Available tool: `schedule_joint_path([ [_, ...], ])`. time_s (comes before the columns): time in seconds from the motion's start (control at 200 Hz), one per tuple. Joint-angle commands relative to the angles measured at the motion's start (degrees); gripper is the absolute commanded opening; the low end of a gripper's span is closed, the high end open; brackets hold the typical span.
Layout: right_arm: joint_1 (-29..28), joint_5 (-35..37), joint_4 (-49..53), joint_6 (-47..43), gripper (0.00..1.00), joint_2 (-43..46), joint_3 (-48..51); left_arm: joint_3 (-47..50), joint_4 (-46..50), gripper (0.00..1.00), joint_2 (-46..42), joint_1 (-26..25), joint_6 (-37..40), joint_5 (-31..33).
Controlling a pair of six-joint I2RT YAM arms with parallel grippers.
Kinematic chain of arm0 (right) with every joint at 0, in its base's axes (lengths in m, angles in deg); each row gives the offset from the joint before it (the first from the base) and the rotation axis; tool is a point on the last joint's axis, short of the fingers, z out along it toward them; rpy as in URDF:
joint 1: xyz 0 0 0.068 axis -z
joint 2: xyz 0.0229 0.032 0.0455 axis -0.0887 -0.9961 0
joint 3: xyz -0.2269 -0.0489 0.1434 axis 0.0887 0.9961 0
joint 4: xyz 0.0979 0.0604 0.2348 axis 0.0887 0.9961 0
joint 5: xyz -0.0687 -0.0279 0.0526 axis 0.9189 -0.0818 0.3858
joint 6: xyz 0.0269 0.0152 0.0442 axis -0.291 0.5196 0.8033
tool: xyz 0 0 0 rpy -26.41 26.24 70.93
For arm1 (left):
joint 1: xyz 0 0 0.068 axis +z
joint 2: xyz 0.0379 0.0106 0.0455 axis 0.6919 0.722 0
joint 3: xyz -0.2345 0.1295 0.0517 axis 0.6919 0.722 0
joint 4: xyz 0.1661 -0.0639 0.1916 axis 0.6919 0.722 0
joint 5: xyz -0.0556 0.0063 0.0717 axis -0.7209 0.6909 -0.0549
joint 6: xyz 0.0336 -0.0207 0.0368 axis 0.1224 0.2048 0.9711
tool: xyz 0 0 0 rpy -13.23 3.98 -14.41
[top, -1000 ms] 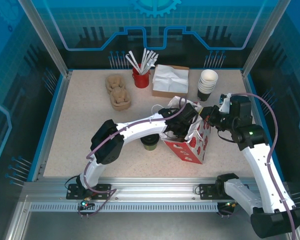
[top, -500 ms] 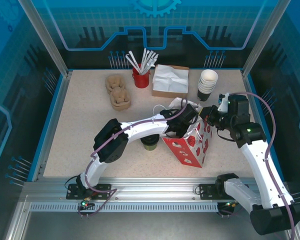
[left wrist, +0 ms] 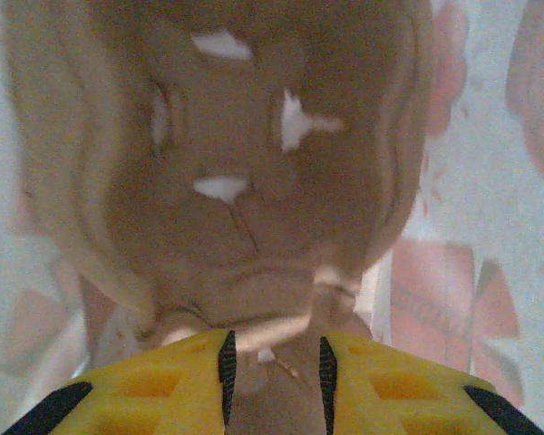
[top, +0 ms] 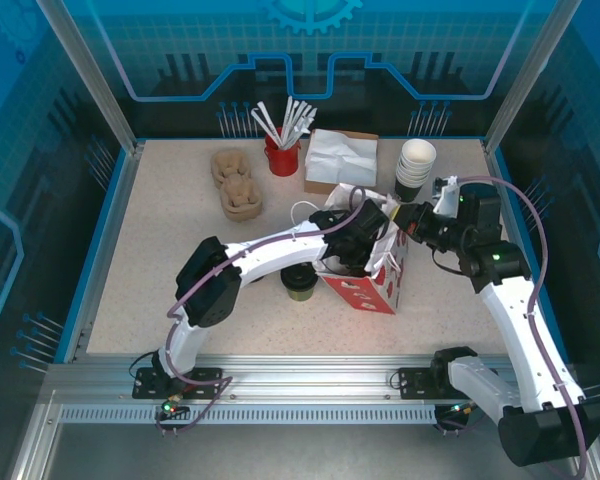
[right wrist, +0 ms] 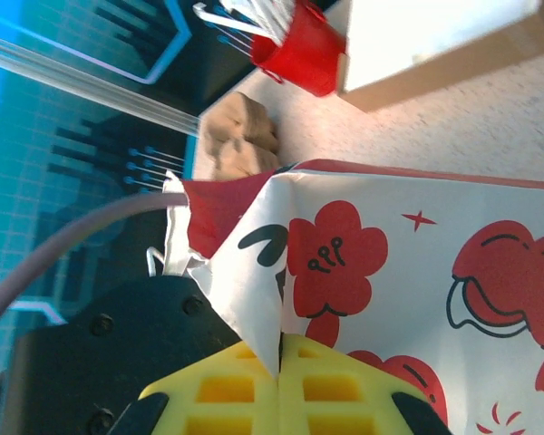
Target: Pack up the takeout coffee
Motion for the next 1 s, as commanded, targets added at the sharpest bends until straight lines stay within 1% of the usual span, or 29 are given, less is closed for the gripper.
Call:
schedule_joint_path([
  [0.0,1.6,-5.7,-6.8,0.7,0.00,0.4,0.3,-2.3,6.3,0.32,-1.1,-0.4,0.5,4.2],
  [0.175,5.5,-8.9,-6.6,-1.0,0.00,0.7,3.9,-4.3,8.3,0.32,1.3,-0.6,0.9,6.1],
  [0.355,9.5,-11.4,-1.8,-6.6,0.00,0.1,5.7,-5.3,6.5,0.32,4.6,-0.6,-0.2,4.1],
  [0.52,12.1,-13.6,2.4,-10.8,0.00,0.0,5.2,-8.1,7.9,0.32,7.5,-1.1,-0.6,2.9],
  [0.665,13.4,-15.2,4.1,-12.7,0.00,-0.5,4.4,-10.5,9.3,0.32,9.9,-1.7,-0.8,1.4],
  [0.996,14.0,-17.6,6.1,-14.5,0.00,-2.6,1.1,-15.0,13.8,0.31,14.9,-1.7,-1.2,1.0],
])
